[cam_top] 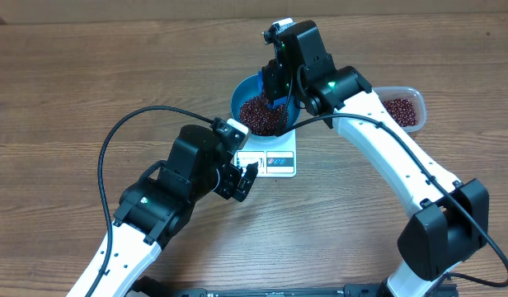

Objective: Scoop item into bowl and weigh 150g on scale
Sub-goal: 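Tilt the blue cup to pour beans slowly into the bowl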

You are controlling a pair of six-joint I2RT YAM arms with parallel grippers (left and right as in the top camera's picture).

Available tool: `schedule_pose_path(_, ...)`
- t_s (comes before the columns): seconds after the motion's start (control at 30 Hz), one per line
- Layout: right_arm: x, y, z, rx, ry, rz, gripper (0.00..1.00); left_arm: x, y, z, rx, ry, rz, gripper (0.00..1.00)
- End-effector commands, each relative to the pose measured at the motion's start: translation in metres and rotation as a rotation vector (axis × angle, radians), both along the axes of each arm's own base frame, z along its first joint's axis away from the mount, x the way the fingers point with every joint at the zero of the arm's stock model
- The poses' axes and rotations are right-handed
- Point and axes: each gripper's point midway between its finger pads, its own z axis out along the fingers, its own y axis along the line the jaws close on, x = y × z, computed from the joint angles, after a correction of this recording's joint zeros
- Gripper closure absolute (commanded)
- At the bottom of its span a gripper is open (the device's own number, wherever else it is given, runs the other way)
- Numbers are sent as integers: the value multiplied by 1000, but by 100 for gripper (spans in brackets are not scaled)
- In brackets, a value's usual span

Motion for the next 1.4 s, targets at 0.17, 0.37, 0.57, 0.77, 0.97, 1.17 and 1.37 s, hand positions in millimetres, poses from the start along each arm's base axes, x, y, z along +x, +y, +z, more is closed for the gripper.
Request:
schedule_pose_path(0.17,0,-3,34,-8,-81,-28,96,3,-1,9,-10,-21,-10,0)
schedule_pose_path(0.37,-1,0,34,-14,-85,-21,96,3,-1,9,-10,-21,-10,0)
schedule_pose_path(0.57,-2,1,34,-18,-87,-23,96,3,-1,9,-10,-21,-10,0)
schedule_pose_path(0.77,-3,3,34,-44,-101,-22,96,3,-1,9,-10,-21,-10,1)
schedule_pose_path(0.97,-5,4,33,-48,-98,-16,96,3,-1,9,-9,-21,-10,1)
schedule_pose_path(1.17,-6,3,31,-58,-91,-19,96,3,-1,9,-10,-21,-10,0)
schedule_pose_path(1.37,-7,3,31,-59,-88,-19,96,3,-1,9,-10,-21,-10,0)
